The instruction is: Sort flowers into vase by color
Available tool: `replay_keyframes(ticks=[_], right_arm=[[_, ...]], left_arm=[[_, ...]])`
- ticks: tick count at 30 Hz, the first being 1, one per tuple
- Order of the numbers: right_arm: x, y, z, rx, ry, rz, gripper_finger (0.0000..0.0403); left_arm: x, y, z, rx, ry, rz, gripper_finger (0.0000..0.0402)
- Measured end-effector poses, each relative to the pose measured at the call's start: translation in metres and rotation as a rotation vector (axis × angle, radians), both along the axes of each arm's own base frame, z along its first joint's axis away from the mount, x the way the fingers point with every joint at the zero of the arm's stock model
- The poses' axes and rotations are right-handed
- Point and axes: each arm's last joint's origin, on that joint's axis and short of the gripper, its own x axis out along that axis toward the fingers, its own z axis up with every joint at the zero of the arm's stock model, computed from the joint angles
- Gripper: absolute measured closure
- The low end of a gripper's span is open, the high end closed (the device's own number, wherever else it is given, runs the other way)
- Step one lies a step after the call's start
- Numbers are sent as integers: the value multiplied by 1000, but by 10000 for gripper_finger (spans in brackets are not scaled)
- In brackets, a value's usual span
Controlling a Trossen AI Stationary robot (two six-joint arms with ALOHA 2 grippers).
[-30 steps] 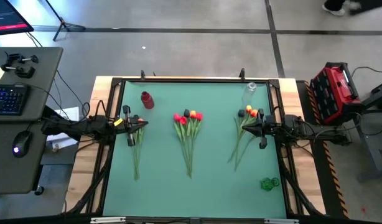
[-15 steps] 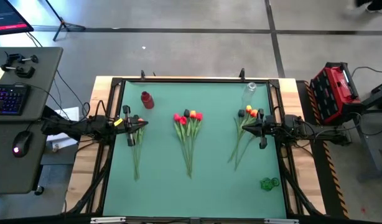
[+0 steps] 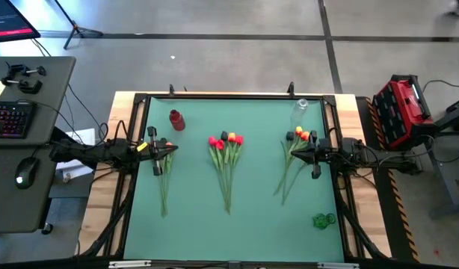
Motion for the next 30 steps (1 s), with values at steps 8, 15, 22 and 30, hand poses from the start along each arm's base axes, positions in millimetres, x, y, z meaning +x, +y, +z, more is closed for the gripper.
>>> replay_keyframes(ticks=[8, 15, 22, 30], right_arm=[[0, 0, 0, 0, 0, 0, 402], [0, 0, 0, -83, 4, 1, 402], [0, 0, 2, -96, -12, 1, 402], [-1, 0, 12, -161, -116, -8, 402]], left_arm=[[0, 0, 0, 0, 0, 0, 401], [0, 0, 0, 0, 0, 0, 401], [0, 0, 0, 0, 0, 0, 401], [0, 0, 0, 0, 0, 0, 401]])
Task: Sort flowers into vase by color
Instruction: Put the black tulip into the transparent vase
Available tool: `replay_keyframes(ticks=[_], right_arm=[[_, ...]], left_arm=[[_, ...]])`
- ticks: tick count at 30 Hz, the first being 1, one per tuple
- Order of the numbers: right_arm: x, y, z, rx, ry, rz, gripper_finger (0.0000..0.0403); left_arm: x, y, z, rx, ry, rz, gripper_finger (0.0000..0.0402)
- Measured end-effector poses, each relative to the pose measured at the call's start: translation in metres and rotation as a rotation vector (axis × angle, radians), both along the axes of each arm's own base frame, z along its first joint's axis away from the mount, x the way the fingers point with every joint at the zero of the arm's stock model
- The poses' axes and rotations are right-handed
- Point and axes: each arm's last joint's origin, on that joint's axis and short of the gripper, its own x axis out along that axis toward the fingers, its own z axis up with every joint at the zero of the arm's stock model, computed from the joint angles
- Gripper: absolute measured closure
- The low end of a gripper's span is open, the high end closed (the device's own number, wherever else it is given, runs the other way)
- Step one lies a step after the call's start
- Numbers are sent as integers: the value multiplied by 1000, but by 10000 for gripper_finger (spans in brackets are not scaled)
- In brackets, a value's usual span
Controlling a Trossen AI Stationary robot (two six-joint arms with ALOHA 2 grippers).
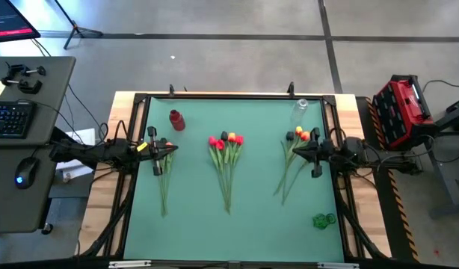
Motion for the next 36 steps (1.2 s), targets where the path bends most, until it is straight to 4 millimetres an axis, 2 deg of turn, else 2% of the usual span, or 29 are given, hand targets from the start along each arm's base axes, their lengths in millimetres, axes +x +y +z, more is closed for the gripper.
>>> replay_keyframes(ticks=[7, 18, 21, 26, 31, 36], right_arm=[[-2, -1, 11, 74, -116, -23, 402], [2, -12, -1, 196, -25, -391, 393], [4, -14, -2, 221, -16, -467, 367], [9, -18, -2, 225, -17, -594, 294], [13, -23, 5, 164, -63, -654, 223], [16, -29, 8, 176, -105, -679, 193]], left_arm=[[0, 0, 0, 0, 0, 0, 401], [0, 0, 0, 0, 0, 0, 401], [0, 0, 0, 0, 0, 0, 401], [0, 0, 0, 5, -3, 0, 401], [-1, 0, 7, 120, -48, 11, 401], [-1, 0, 10, 23, -93, -5, 401]])
